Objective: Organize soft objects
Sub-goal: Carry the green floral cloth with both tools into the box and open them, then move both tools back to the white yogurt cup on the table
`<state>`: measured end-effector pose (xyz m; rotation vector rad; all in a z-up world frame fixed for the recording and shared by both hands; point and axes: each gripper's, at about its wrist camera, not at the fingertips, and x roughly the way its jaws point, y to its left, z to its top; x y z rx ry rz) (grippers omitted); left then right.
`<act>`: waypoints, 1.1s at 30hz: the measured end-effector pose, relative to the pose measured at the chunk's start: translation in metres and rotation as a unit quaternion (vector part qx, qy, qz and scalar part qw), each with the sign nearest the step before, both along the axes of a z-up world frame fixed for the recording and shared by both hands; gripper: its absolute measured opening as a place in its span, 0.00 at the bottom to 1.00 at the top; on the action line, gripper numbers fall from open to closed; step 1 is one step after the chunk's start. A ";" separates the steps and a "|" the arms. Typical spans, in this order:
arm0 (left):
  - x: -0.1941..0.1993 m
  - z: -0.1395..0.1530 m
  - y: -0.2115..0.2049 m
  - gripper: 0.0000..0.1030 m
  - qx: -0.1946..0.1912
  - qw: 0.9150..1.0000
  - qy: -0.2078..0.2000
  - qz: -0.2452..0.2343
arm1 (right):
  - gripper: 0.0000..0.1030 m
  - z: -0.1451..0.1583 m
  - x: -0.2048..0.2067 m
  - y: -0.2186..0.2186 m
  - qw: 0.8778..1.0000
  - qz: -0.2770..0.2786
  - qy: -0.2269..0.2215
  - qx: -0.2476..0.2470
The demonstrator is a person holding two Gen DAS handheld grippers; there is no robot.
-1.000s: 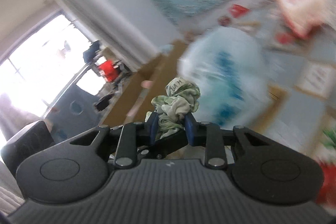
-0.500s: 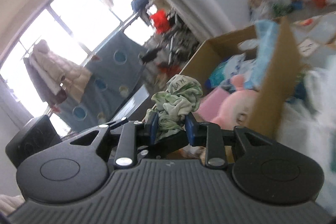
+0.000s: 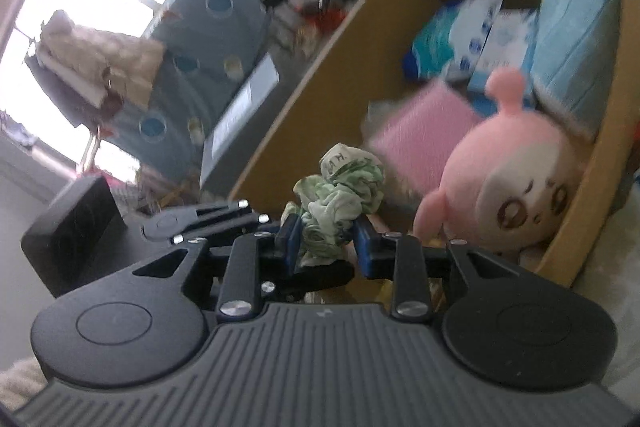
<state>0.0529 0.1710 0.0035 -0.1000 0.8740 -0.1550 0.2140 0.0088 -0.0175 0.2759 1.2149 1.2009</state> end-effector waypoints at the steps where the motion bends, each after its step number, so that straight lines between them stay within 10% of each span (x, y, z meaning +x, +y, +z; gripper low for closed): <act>1: -0.004 -0.002 0.001 0.45 0.003 1.000 0.008 0.000 | 0.29 -0.003 -0.001 0.006 1.000 0.011 0.000 -0.011; 5: -0.012 -0.004 0.011 0.64 0.010 1.000 0.022 0.003 | 0.49 -0.005 -0.008 0.015 0.998 0.038 0.006 -0.046; 14: -0.030 0.011 0.024 0.68 0.001 0.999 -0.012 0.030 | 0.66 0.005 -0.006 0.005 0.999 0.016 0.013 -0.029; 23: -0.059 0.039 0.011 0.88 -0.002 0.995 -0.096 0.041 | 0.79 0.034 -0.016 -0.060 0.996 -0.066 -0.001 0.068; 33: -0.070 0.039 -0.116 0.99 -0.046 0.971 -0.201 -0.119 | 0.84 0.031 -0.112 -0.261 0.936 -0.309 -0.069 0.153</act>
